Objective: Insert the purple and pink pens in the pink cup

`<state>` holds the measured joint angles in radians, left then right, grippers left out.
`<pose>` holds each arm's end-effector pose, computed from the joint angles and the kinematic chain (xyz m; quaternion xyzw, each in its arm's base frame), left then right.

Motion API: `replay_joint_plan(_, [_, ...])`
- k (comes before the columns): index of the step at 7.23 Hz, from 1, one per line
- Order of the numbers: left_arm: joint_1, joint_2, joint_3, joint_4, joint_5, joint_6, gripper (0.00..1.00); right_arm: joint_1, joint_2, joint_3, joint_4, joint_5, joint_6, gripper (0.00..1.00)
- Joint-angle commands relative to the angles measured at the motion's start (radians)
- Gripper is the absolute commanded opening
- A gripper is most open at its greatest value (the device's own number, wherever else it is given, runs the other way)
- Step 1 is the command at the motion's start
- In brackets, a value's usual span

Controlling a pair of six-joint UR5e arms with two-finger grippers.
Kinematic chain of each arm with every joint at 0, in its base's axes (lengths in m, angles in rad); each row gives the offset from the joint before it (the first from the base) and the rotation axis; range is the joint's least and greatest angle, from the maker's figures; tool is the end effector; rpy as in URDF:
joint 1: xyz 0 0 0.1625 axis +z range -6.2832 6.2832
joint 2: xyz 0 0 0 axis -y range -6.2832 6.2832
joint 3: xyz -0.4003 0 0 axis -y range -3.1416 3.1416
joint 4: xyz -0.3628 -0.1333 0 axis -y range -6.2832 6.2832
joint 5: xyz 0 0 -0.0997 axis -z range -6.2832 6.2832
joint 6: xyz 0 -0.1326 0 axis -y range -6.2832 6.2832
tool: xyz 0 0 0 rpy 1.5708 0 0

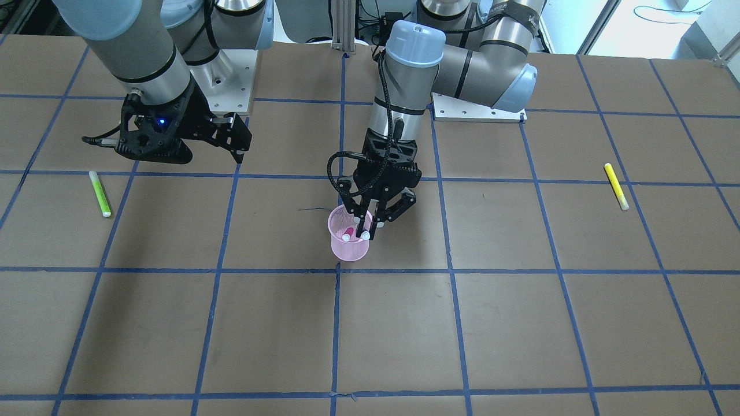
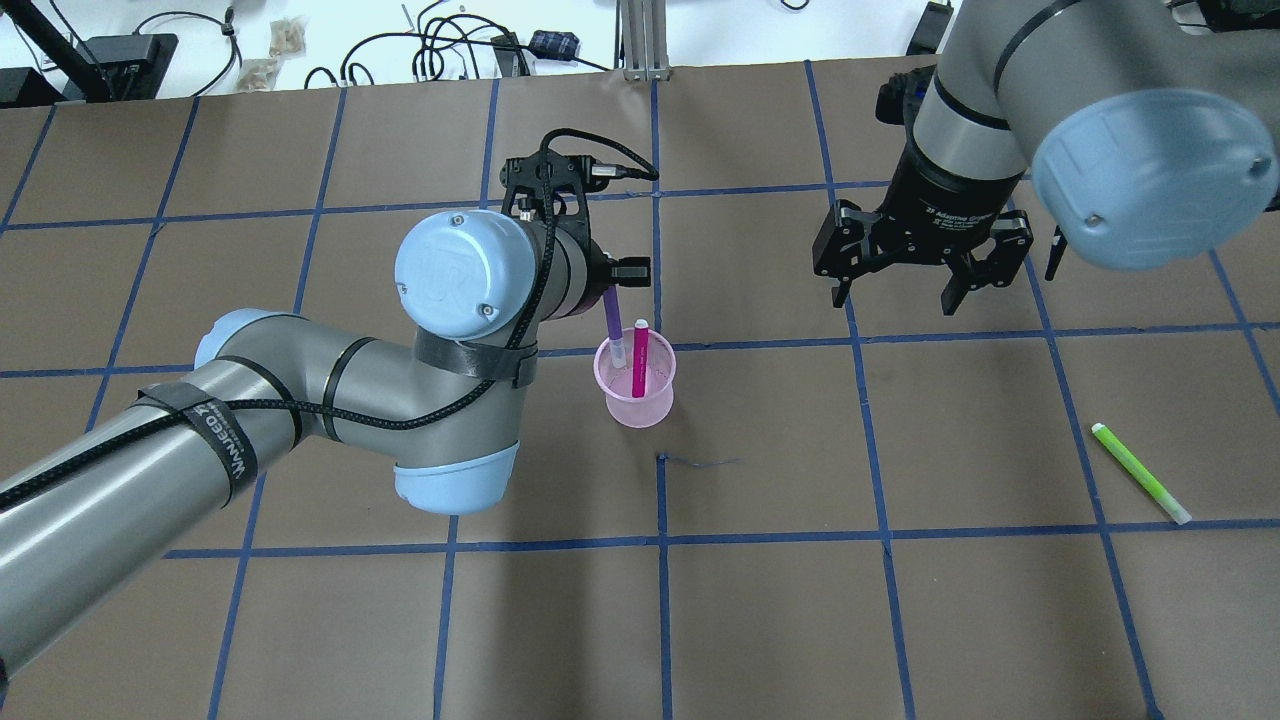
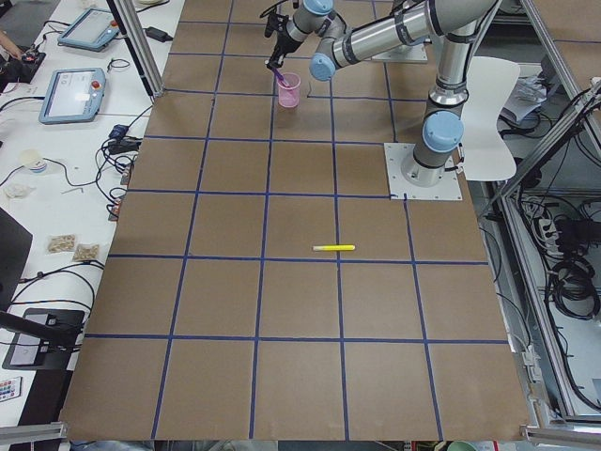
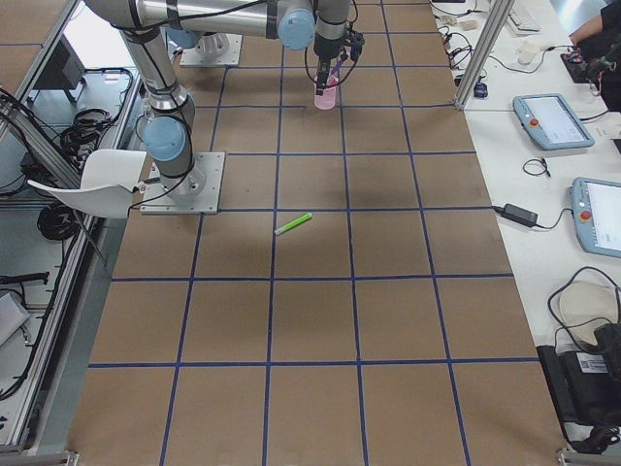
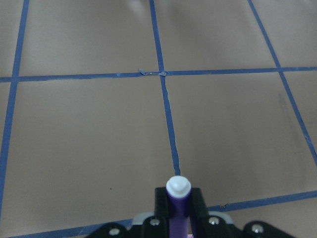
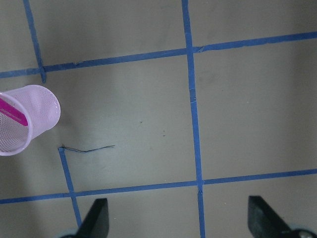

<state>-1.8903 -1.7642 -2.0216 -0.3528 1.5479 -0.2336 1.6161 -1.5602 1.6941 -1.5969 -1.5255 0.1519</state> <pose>-0.2936 -0.4534 0.2802 -0.0444 -0.9580 0.2692 0.0878 0.1595 -0.4419 0.3719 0.0544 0.9968 0.0558 0.0172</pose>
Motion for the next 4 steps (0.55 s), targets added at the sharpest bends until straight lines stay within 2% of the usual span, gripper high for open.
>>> replay_joint_plan(1, [-0.001,-0.001,-0.008,0.0,0.0,-0.003,0.42,0.001,-0.017,0.009,-0.002,-0.062,0.001,1.0])
replay_joint_plan(2, [-0.003,-0.003,-0.009,0.002,-0.002,-0.004,0.62,0.001,-0.02,0.009,-0.002,-0.083,0.003,1.0])
replay_joint_plan(3, [-0.001,-0.003,-0.008,0.002,-0.002,-0.004,0.72,0.001,-0.021,0.009,-0.003,-0.078,0.005,1.0])
replay_joint_plan(4, [0.002,-0.003,0.0,0.002,-0.003,-0.001,0.78,0.001,-0.023,-0.004,-0.005,-0.074,0.005,1.0])
